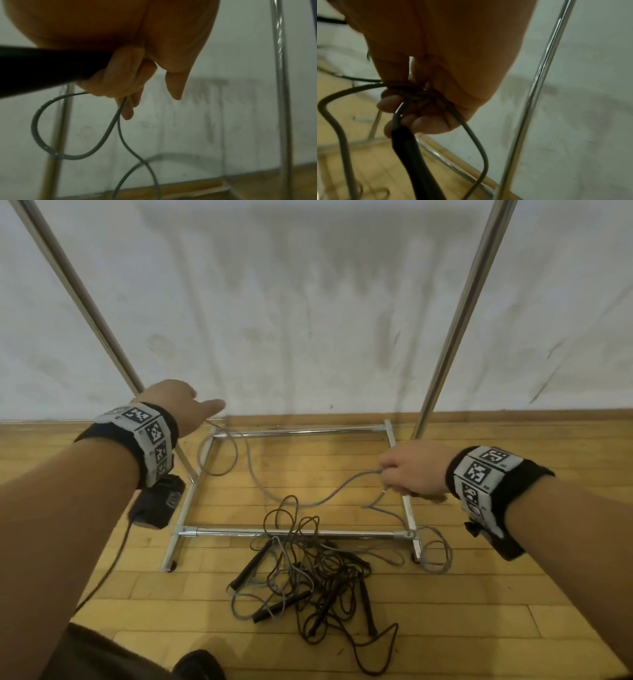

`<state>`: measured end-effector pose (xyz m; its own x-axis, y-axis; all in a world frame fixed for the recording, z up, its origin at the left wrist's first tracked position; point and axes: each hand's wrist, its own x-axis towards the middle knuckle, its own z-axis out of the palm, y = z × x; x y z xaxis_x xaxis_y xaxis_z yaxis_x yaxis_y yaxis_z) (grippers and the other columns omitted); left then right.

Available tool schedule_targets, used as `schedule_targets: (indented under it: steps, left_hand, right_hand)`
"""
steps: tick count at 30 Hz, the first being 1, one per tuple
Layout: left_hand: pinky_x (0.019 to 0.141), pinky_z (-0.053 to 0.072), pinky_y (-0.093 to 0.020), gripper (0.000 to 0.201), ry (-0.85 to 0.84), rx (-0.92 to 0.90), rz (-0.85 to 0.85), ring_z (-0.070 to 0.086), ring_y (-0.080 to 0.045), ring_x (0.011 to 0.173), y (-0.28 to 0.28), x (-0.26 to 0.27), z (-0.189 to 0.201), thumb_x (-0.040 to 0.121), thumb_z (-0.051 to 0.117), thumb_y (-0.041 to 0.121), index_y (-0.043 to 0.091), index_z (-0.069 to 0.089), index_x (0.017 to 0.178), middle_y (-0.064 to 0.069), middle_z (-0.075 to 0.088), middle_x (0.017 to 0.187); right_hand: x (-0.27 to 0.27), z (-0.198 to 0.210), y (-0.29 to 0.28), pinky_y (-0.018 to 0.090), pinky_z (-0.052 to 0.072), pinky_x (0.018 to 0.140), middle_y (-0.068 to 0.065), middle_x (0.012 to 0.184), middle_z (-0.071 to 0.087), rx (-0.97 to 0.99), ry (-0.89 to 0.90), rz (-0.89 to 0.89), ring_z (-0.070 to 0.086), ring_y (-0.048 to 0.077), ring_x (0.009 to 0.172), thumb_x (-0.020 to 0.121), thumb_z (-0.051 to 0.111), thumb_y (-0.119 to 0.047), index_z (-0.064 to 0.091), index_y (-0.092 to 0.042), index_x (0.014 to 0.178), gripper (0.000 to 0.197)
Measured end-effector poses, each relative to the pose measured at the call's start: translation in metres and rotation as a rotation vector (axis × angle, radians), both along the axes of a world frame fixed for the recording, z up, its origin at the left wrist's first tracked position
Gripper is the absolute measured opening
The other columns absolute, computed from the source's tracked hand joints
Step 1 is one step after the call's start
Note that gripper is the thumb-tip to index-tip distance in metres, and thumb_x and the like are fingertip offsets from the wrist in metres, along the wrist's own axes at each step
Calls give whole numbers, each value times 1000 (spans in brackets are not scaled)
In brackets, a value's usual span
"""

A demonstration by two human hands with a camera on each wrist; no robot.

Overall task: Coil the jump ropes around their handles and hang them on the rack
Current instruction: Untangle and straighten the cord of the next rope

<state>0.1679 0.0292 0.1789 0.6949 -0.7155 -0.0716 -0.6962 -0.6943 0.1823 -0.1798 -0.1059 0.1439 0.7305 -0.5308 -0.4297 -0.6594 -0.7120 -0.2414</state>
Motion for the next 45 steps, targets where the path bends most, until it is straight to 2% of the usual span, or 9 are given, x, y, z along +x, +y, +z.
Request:
schedule_targets:
  steps: [4, 6, 8, 10, 18, 30, 38, 41, 45]
  left_hand:
    - [45, 40, -25, 16, 482, -308, -136, 50, -17, 44, -14, -43, -1, 96, 68, 34, 41, 80, 105, 3, 74, 74]
    - [46, 34, -25, 18, 720, -313, -301, 40, -18, 45, -19, -70, 1, 85, 72, 39, 41, 81, 100, -10, 80, 100]
    - [46, 34, -27, 31, 807, -258, -452, 40, -20, 45, -22, -95, 4, 77, 72, 52, 41, 79, 105, -18, 74, 84]
    - [44, 37, -28, 36, 794, -175, -563, 43, -19, 42, -22, -112, 3, 73, 70, 63, 46, 77, 104, -8, 58, 58]
    - [39, 35, -18, 21, 540, -211, -604, 41, -6, 40, -29, -112, 9, 98, 67, 50, 39, 74, 81, 12, 49, 51]
    - [47, 41, -29, 27, 307, -363, -3, 49, -18, 51, -17, -37, 10, 101, 62, 28, 12, 71, 82, 5, 61, 58]
    - [88, 59, -50, 17, 167, -75, 17, 69, -40, 93, -17, -30, -8, 101, 57, 14, 0, 67, 105, -27, 72, 112]
    - [67, 59, -44, 13, 277, -126, 61, 69, -36, 76, -22, -39, -6, 101, 56, 14, 2, 63, 100, -22, 71, 97]
    - [46, 48, -26, 56, 394, -159, -32, 65, -19, 65, -25, -60, -7, 98, 66, 23, 13, 51, 151, -5, 67, 93]
  right_hand:
    - [16, 26, 9, 24, 46, 61, -7, 70, 66, 133, -289, -123, 63, 3, 59, 102, 50, -29, 65, -22, 88, 22]
    - [22, 37, 15, 21, 46, 58, -7, 67, 65, 161, -389, -163, 62, -1, 54, 101, 51, -28, 68, -18, 90, 22]
    - [28, 44, 20, 19, 46, 56, -5, 67, 66, 192, -462, -174, 63, 2, 55, 101, 51, -26, 68, -13, 89, 24]
    - [31, 50, 25, 16, 45, 54, -4, 67, 67, 224, -508, -167, 63, 4, 57, 100, 52, -24, 67, -13, 86, 23]
    - [28, 51, 22, 19, 46, 55, -5, 66, 70, 317, -488, -217, 66, 6, 61, 90, 62, -20, 72, -15, 83, 13]
    - [-24, -1, -13, 32, 59, 67, -1, 87, 73, -79, 116, -136, 72, 19, 78, 104, 50, -34, 68, -20, 99, 24]
    - [1, 16, -8, 34, 45, 63, 8, 84, 64, -143, -247, -112, 61, 24, 73, 105, 50, -37, 64, -13, 81, 36]
    - [6, 24, 0, 30, 41, 61, 4, 78, 63, -103, -392, -150, 60, 19, 71, 105, 50, -37, 60, -21, 79, 33]
    - [13, 28, 9, 26, 53, 74, -5, 88, 72, 114, -615, -320, 69, 10, 82, 106, 48, -28, 67, -15, 93, 26]
